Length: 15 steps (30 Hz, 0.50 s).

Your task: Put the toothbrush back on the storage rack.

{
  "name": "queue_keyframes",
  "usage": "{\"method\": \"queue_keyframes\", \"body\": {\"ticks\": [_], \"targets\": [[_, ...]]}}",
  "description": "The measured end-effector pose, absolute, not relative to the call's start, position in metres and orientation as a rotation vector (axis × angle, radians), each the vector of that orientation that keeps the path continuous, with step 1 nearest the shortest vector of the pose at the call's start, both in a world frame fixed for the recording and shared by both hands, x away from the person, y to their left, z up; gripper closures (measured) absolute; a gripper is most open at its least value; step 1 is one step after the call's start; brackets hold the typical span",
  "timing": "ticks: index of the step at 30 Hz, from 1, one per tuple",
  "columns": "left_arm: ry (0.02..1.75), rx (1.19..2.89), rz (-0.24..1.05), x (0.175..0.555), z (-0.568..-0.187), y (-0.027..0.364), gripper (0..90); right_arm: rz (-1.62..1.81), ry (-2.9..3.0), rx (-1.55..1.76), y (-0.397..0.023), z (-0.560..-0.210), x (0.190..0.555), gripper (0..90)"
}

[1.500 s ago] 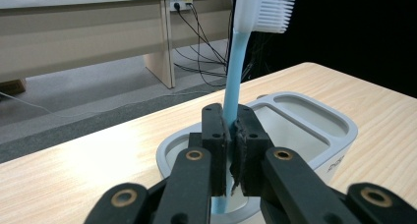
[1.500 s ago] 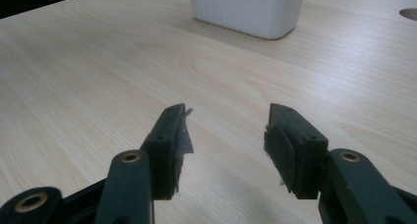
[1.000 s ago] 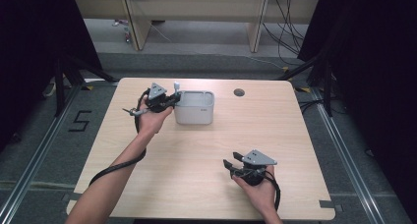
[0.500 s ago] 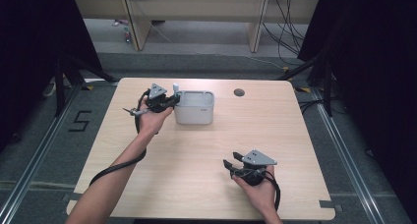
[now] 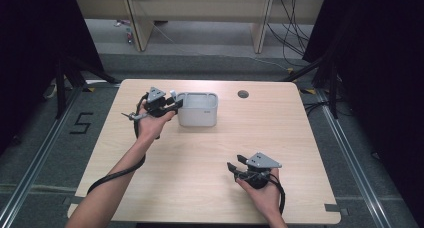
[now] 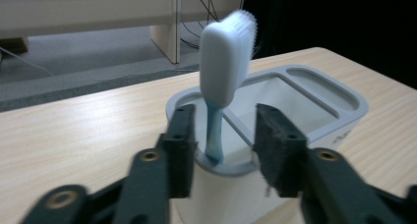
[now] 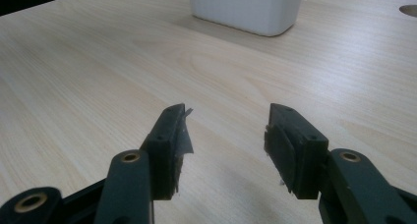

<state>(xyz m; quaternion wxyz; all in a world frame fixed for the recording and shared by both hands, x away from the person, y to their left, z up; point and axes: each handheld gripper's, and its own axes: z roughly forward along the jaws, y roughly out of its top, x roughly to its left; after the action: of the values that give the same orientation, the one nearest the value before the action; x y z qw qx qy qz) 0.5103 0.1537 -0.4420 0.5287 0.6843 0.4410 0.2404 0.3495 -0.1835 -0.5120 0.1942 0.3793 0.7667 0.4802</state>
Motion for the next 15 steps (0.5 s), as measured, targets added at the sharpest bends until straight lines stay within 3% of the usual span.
{"method": "queue_keyframes", "body": {"ticks": [4, 15], "targets": [[1.062, 1.629, 0.574, 0.505, -0.442, 0.159, 48.7, 1.369, 2.145, 1.085, -0.183, -0.513, 0.349, 50.0], [1.054, 1.649, 0.578, 0.48, -0.451, 0.178, 42.9, 1.367, 2.152, 1.071, -0.185, -0.513, 0.35, 49.7]]}}
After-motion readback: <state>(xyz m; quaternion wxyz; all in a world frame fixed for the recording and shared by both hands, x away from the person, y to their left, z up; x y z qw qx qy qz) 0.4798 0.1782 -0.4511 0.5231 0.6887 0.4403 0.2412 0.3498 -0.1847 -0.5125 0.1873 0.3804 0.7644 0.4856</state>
